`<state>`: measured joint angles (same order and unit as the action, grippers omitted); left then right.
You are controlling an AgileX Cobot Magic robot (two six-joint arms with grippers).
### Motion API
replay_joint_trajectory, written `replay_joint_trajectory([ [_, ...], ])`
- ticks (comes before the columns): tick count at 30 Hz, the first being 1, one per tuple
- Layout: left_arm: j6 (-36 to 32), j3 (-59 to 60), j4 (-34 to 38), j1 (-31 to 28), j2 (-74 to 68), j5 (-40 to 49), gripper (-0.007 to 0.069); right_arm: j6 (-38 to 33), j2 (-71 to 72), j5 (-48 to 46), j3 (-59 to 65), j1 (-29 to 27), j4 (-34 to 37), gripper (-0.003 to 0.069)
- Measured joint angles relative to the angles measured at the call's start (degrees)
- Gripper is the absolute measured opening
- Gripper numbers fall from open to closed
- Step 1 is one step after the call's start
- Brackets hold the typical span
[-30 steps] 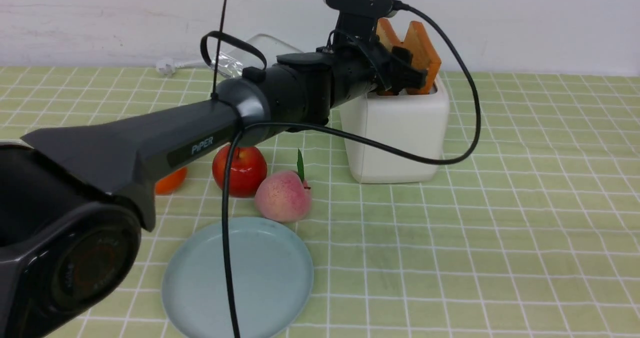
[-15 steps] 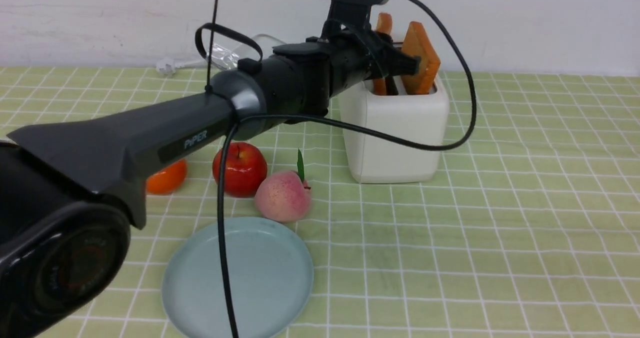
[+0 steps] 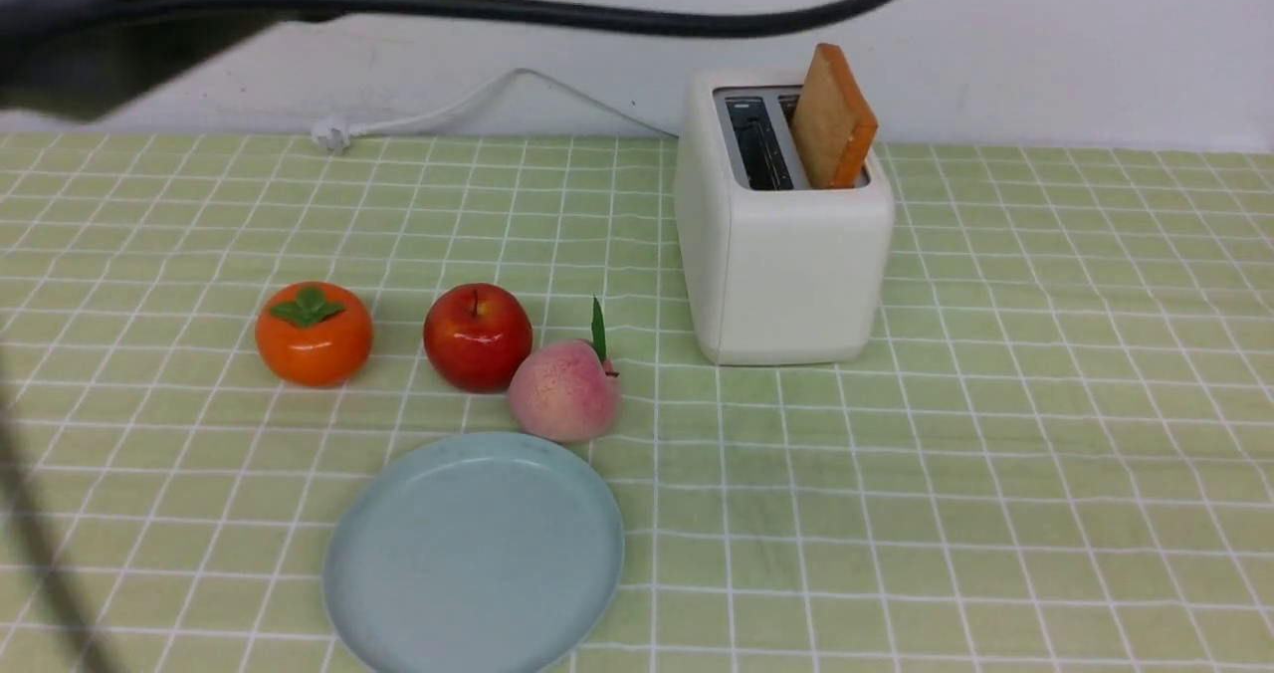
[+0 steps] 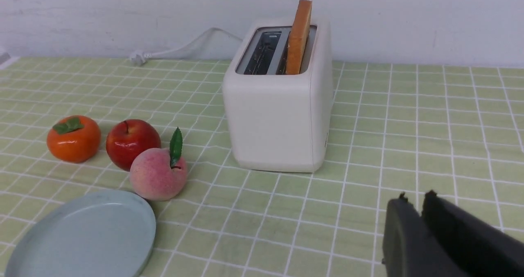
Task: Take toasted bread from bread machine on green coffee tablecloth place on plate.
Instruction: 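Place the slice of bread on the plate with the left gripper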
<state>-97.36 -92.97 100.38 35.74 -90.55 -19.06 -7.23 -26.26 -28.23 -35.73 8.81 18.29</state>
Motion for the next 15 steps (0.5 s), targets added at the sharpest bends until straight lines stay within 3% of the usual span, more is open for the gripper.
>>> replay_joint_trajectory([
  [4,0.1,12.7,0.1,1.7,10.2,-0.2,0.0099,0.0,0.0,0.0,0.0,0.0,0.1,0.0067],
  [11,20.3,44.9,0.1,2.7,28.0,5.7,0.0099,0.0,0.0,-0.3,0.0,0.0,0.9,0.0067],
  [15,25.0,54.0,0.1,2.7,30.3,9.1,0.0099,0.0,0.0,-1.0,0.0,0.0,1.5,0.0067],
])
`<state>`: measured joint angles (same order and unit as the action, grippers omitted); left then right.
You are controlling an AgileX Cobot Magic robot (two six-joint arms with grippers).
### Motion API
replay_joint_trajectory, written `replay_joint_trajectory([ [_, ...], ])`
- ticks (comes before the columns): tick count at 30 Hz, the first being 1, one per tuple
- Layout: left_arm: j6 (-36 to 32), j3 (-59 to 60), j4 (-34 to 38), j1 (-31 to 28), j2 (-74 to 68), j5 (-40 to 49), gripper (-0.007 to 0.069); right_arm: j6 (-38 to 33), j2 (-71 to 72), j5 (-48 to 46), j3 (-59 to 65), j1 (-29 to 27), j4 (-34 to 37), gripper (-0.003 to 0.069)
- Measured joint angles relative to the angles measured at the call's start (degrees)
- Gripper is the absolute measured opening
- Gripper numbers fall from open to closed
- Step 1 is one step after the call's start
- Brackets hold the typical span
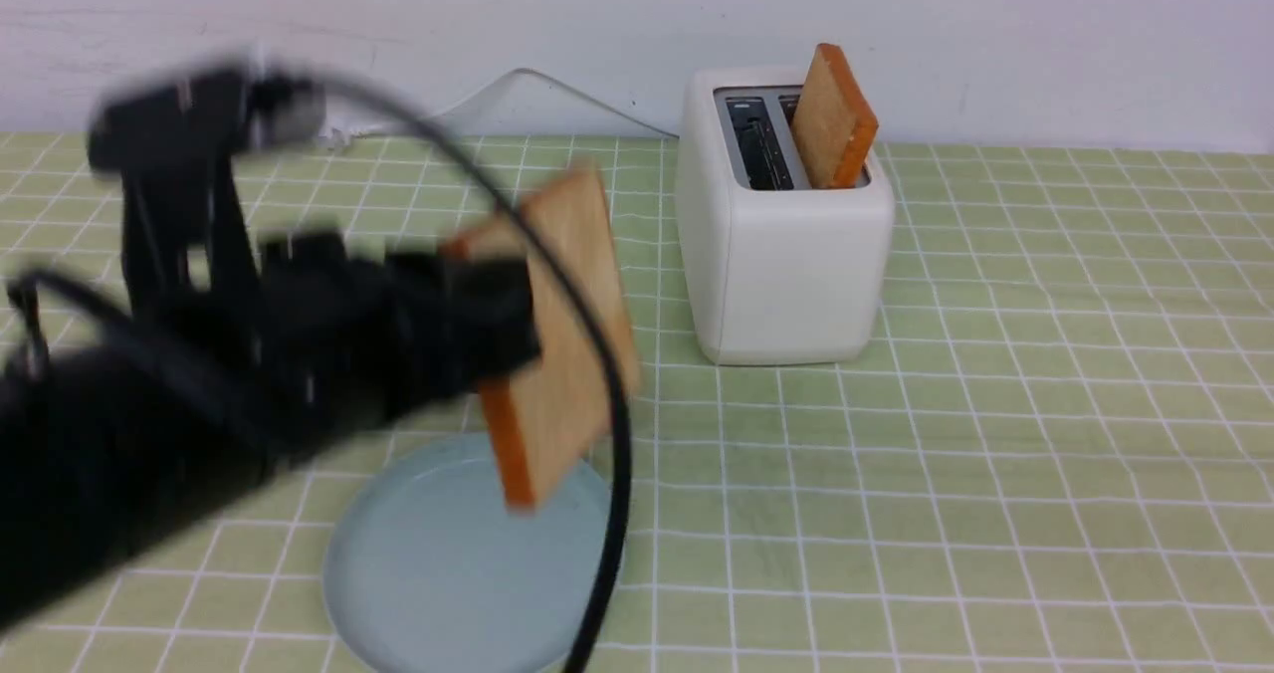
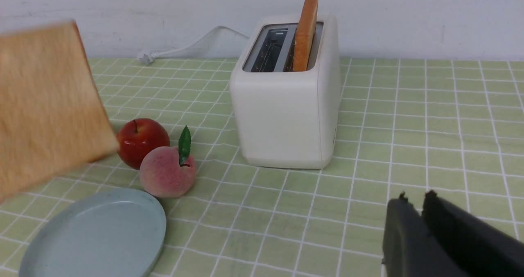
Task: Take toasted bread from bread machine on green coffee tablecloth place on plate.
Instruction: 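Place the slice of bread on the plate with the left gripper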
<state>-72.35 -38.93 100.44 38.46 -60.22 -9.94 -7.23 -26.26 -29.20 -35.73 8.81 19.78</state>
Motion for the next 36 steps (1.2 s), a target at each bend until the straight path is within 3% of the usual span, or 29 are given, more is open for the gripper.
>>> replay_joint_trajectory([
  [5,2.1,7.5,0.0,0.0,-0.1,0.9,0.0099,0.0,0.0,-1.4,0.0,0.0,1.4,0.0067],
  [11,3.3,7.7,0.0,0.0,-2.6,-0.9,0.0099,-0.4,0.0,-6.7,0.0,0.0,5.0,0.0067],
  [22,3.4,7.7,0.0,-1.6,-11.2,-2.2,0.0099,-17.4,0.0,-22.9,5.2,0.0,20.4,0.0067],
  [29,3.5,7.0,-0.1,-5.7,-11.2,4.4,0.0099,-26.8,0.0,-23.0,10.4,0.0,31.0,0.0067],
  [36,3.5,5.0,-0.2,-5.8,-11.7,6.8,0.0099,-28.2,0.0,-20.2,10.4,0.0,34.9,0.0067],
])
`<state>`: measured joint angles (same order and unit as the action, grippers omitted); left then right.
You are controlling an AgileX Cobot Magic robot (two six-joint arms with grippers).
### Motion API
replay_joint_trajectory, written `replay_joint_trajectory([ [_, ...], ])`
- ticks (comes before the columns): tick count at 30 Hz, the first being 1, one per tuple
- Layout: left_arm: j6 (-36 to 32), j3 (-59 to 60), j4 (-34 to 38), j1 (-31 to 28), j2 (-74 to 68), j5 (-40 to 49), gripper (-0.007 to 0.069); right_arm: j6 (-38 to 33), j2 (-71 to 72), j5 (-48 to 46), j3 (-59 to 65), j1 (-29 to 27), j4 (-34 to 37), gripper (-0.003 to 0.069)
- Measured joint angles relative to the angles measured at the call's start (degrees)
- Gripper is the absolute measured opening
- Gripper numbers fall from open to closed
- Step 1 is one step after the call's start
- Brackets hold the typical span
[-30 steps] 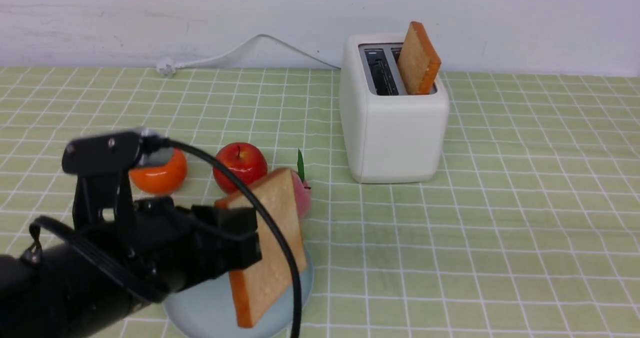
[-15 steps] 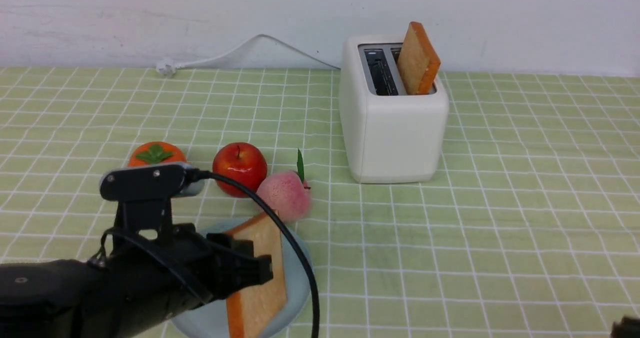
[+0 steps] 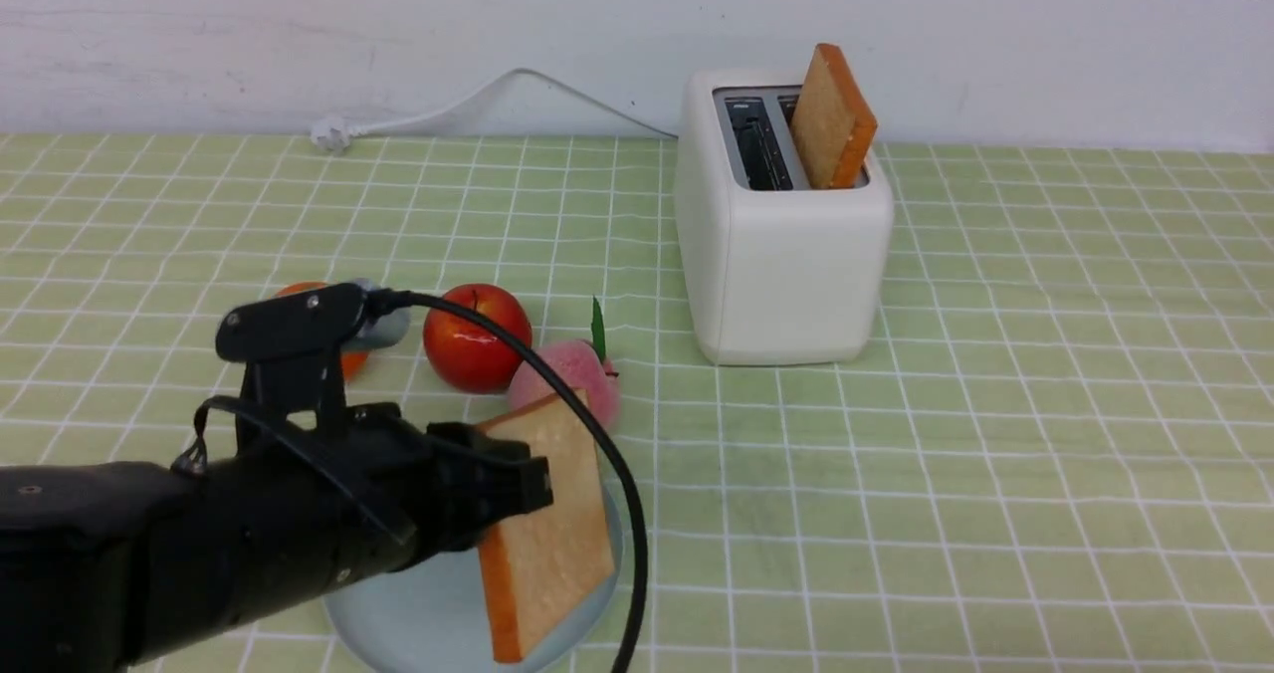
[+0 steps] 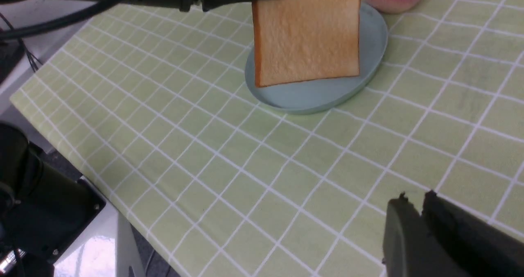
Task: Take toasted bread from bread machine on green coffee tablecloth place on plate.
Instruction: 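Place the slice of bread on the plate with the left gripper, then grasp the toast slice in the toaster and pull it up out of the slot with the right gripper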
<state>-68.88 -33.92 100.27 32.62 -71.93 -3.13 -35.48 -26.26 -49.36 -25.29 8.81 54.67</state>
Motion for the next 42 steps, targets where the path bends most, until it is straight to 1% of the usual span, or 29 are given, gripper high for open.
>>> replay_joint_trajectory([
  [6,-0.4,0.0,-0.1,0.0,-3.4,-1.0,0.0099,0.0,0.0,0.4,0.0,0.0,0.2,0.0067],
  [10,-1.5,-0.4,-0.1,-0.1,-4.9,-4.0,0.0099,0.0,0.0,0.4,0.0,0.0,0.5,0.0067],
  [13,-1.7,-0.4,0.0,-0.2,-5.2,-7.1,0.0137,0.0,0.0,0.4,0.0,0.0,1.5,0.0067],
  [15,-1.7,-0.4,0.0,-0.2,-5.3,-9.2,0.02,0.0,0.0,0.4,0.0,0.0,1.9,0.0067],
  [16,-1.7,-0.4,0.0,-0.2,-5.3,-10.4,0.0247,0.0,0.0,0.4,0.0,0.0,1.9,0.0067],
  [17,-1.7,-0.4,0.0,-0.2,-5.3,-10.8,0.0255,0.0,0.0,0.4,0.0,0.0,1.9,0.0067],
  [18,-1.7,-0.4,0.0,-0.2,-5.3,-11.5,0.0298,0.0,0.0,0.4,0.0,0.0,1.9,0.0067],
  [19,-1.7,-0.4,0.0,-0.2,-5.3,-13.1,0.0363,-0.3,0.0,0.4,0.0,0.0,2.0,0.0067],
  [21,-1.8,-0.4,0.1,-0.2,-5.3,-15.3,0.0435,-0.9,0.0,0.4,0.0,0.0,2.3,0.0067],
  [24,-1.9,-0.4,0.1,-0.2,-5.3,-17.7,0.0494,-1.1,0.0,0.4,0.0,0.0,2.5,0.0067],
  [25,-1.9,-0.4,0.3,-0.2,-5.0,-19.3,0.0525,-1.1,0.0,0.4,0.0,0.0,2.7,0.0067],
  [28,-1.9,-0.4,0.2,-0.2,-3.4,-20.8,0.0562,-1.3,0.0,0.4,0.0,0.0,2.8,0.0067],
  [32,-1.9,-0.4,0.4,-0.2,0.2,-20.1,0.0572,-1.3,-0.1,0.4,-0.7,0.0,2.5,0.0067],
  [37,-1.9,0.0,0.5,-0.2,9.8,-9.9,0.0562,0.7,-3.5,0.3,-6.4,0.0,-1.7,0.0067],
  [38,-1.9,0.1,0.5,-0.2,12.9,-5.7,0.0542,2.0,-5.8,0.3,-8.8,0.0,-3.9,0.0067],
  [40,-1.9,0.1,0.3,-0.2,15.5,-2.6,0.0514,2.9,-8.6,0.3,-10.7,0.0,-6.1,0.0067],
  [41,-1.9,0.2,0.1,-0.2,18.3,-0.1,0.0465,3.9,-11.9,0.4,-12.8,0.0,-8.0,0.0067],
  [42,-2.1,0.5,0.0,-0.2,21.3,1.2,0.0399,4.9,-15.4,0.5,-14.8,0.0,-9.3,0.0067],
])
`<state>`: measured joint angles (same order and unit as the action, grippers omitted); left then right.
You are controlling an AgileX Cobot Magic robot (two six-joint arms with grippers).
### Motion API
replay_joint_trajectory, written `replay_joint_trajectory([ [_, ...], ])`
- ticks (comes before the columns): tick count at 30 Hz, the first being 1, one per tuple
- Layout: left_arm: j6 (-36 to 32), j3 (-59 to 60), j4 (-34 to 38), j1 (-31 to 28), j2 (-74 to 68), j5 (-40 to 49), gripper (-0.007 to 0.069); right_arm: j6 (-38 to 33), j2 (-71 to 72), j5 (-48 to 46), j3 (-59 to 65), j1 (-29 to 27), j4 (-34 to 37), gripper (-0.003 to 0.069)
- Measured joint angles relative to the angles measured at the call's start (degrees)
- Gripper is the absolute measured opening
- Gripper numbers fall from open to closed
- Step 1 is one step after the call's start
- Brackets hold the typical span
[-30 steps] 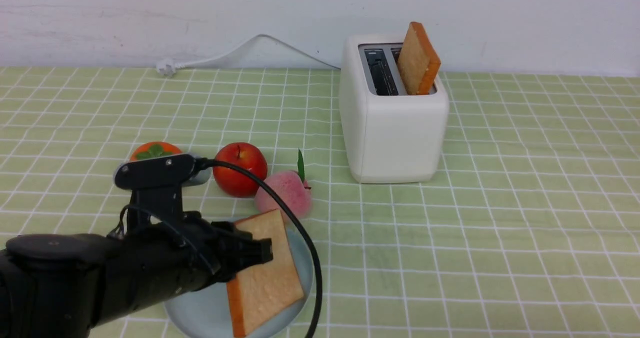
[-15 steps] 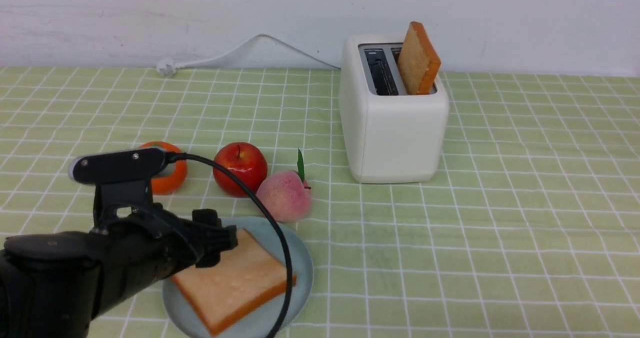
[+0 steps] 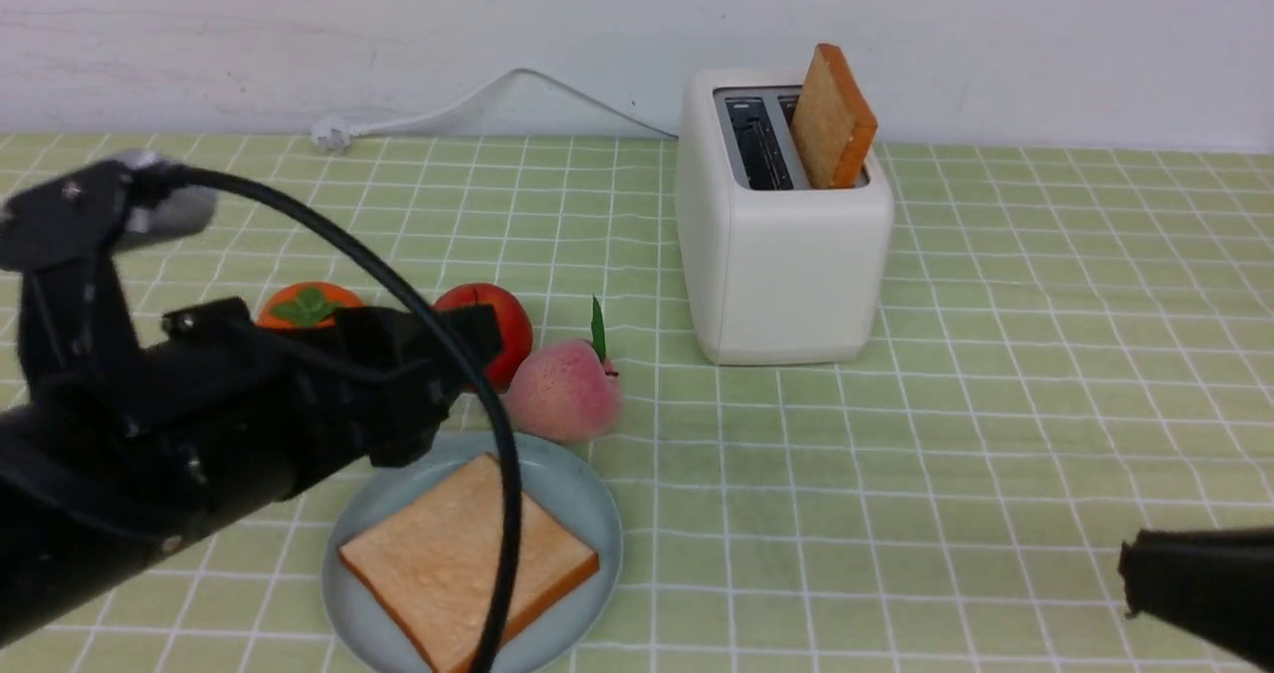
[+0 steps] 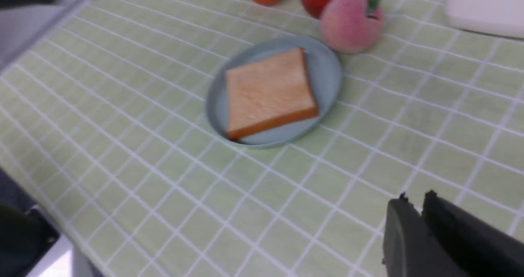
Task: Take toasted bread from bread machine on green coffee tablecloth place on plate.
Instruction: 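Grasp the toast slice in the toaster and pull it up out of the slot with the right gripper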
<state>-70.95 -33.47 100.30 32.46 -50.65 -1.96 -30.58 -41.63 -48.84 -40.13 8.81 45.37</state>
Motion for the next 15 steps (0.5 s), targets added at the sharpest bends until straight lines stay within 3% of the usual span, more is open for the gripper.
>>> replay_joint_trajectory([
  [2,-0.5,0.5,0.0,0.0,1.8,0.1,0.0342,0.3,-2.6,0.1,-1.5,0.0,-0.7,0.0067],
  [3,-2.1,2.0,-0.1,0.0,4.9,0.0,0.0225,0.7,-6.8,0.1,-4.0,0.0,-1.1,0.0067],
  [6,-6.4,5.7,-0.1,0.0,10.9,-0.1,0.0035,0.9,-15.0,0.3,-9.4,0.0,-1.2,0.0067],
  [8,-8.6,7.9,-0.1,0.0,14.2,0.1,-0.0013,0.9,-19.2,0.4,-13.2,0.0,-1.4,0.0067],
  [15,-15.5,15.3,-0.4,0.0,26.2,0.8,-0.0013,0.9,-37.1,2.3,-29.7,0.0,-2.9,0.0071],
])
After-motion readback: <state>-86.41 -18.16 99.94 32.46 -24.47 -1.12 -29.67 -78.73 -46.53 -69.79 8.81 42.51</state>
